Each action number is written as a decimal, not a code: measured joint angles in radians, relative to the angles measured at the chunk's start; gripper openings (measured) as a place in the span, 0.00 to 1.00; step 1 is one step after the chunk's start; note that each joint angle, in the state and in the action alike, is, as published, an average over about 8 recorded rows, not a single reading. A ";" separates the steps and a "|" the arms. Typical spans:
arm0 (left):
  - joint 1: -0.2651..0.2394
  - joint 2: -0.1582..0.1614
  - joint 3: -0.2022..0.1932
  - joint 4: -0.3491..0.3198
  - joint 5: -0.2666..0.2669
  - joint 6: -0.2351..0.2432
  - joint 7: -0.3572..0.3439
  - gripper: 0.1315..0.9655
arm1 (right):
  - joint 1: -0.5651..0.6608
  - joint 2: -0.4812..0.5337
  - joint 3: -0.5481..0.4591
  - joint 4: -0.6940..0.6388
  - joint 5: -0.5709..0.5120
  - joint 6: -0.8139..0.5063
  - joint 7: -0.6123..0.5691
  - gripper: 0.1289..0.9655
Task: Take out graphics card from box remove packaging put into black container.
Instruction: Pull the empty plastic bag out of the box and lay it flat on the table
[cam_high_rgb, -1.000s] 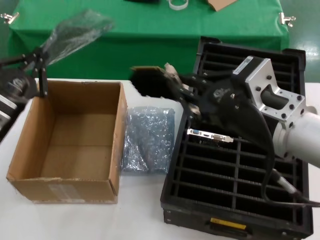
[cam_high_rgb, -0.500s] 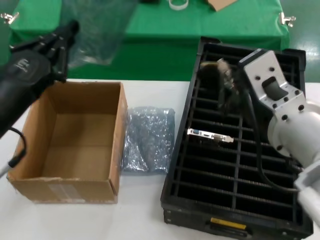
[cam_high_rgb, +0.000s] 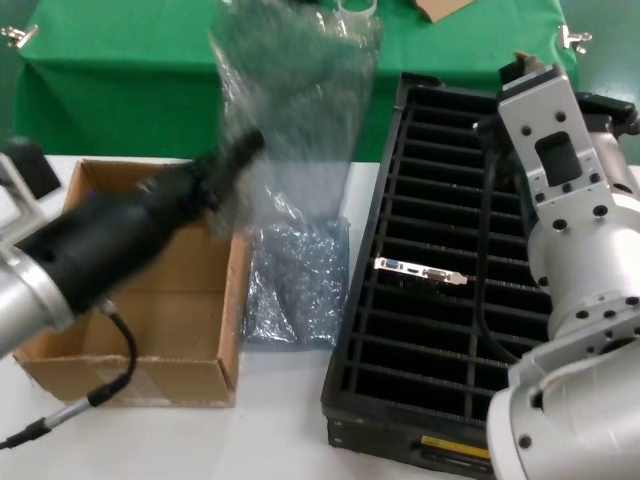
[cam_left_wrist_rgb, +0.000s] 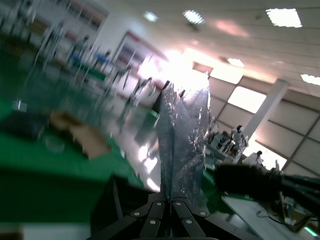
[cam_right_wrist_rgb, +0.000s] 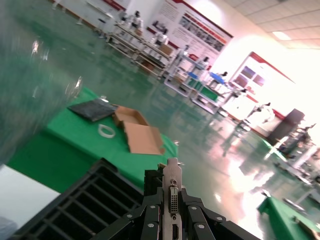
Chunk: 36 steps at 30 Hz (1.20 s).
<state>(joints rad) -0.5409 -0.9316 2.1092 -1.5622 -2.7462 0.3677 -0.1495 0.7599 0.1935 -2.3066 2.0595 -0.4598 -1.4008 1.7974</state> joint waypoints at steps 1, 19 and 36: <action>-0.022 -0.008 0.043 0.003 0.005 -0.016 -0.045 0.01 | -0.013 -0.023 0.018 0.000 -0.022 0.003 -0.024 0.07; -0.318 -0.036 0.539 0.066 0.269 -0.228 -0.559 0.01 | 0.009 -0.190 0.174 0.000 -0.009 -0.050 -0.292 0.07; -0.375 0.056 0.589 0.257 0.438 -0.224 -0.674 0.01 | 0.082 -0.193 0.218 0.000 0.133 -0.166 -0.358 0.07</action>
<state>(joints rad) -0.9163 -0.8755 2.6979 -1.3056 -2.3081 0.1438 -0.8237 0.8416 0.0001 -2.0885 2.0595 -0.3269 -1.5667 1.4396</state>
